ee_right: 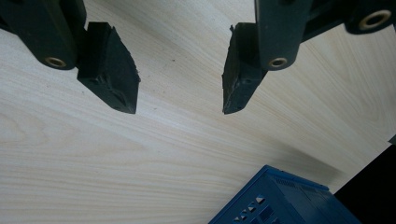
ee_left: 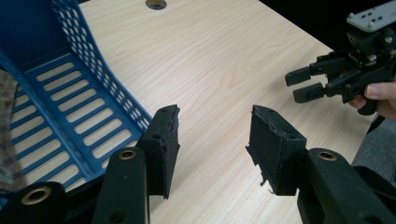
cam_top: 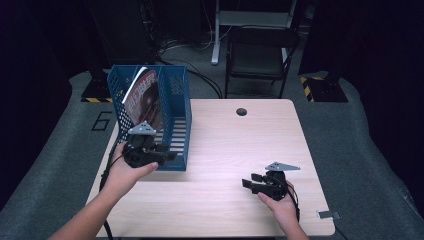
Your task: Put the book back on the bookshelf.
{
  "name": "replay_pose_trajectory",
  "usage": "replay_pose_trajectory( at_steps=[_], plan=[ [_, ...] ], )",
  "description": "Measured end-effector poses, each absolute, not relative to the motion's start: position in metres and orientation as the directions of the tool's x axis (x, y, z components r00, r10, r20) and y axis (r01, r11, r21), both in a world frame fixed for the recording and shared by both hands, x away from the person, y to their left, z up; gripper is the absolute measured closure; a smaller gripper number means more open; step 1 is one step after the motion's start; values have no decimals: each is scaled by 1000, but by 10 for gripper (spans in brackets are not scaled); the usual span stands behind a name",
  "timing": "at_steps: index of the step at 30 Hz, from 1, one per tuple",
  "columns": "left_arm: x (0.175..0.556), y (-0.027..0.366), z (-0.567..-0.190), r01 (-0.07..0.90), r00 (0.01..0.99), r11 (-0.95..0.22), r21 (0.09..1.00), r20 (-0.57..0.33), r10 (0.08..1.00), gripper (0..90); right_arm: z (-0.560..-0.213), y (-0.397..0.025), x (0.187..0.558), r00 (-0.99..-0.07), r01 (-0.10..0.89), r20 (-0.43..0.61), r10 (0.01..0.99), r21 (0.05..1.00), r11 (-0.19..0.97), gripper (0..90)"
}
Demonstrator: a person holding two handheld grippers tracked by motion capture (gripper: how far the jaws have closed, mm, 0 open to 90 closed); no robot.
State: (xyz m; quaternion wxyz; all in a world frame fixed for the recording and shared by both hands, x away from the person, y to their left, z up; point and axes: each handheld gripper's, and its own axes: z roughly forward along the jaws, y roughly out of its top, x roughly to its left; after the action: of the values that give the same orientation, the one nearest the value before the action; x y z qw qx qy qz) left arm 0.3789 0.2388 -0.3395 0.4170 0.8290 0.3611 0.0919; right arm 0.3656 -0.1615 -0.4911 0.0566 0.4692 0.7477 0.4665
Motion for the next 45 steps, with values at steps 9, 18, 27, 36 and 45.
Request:
replay_pose_trajectory(
  at_steps=[9,18,27,36,45],
  plan=[
    [366,231,-369,527,745,-380,761,-197,638,499,-491,-161,365,-557,644,352,752,755,123,457],
    [355,227,-402,512,760,-419,750,-168,627,493,-492,-161,366,-559,643,347,753,754,130,457],
    [345,222,-435,513,775,-411,754,-201,599,487,-491,-161,365,-555,646,351,754,753,125,457],
    [343,219,-464,515,781,-433,739,-197,593,486,-492,-161,365,-557,648,348,754,750,133,457],
    [342,212,-479,508,792,-436,743,-203,576,486,-492,-161,365,-559,647,347,753,750,134,457]
  ],
)
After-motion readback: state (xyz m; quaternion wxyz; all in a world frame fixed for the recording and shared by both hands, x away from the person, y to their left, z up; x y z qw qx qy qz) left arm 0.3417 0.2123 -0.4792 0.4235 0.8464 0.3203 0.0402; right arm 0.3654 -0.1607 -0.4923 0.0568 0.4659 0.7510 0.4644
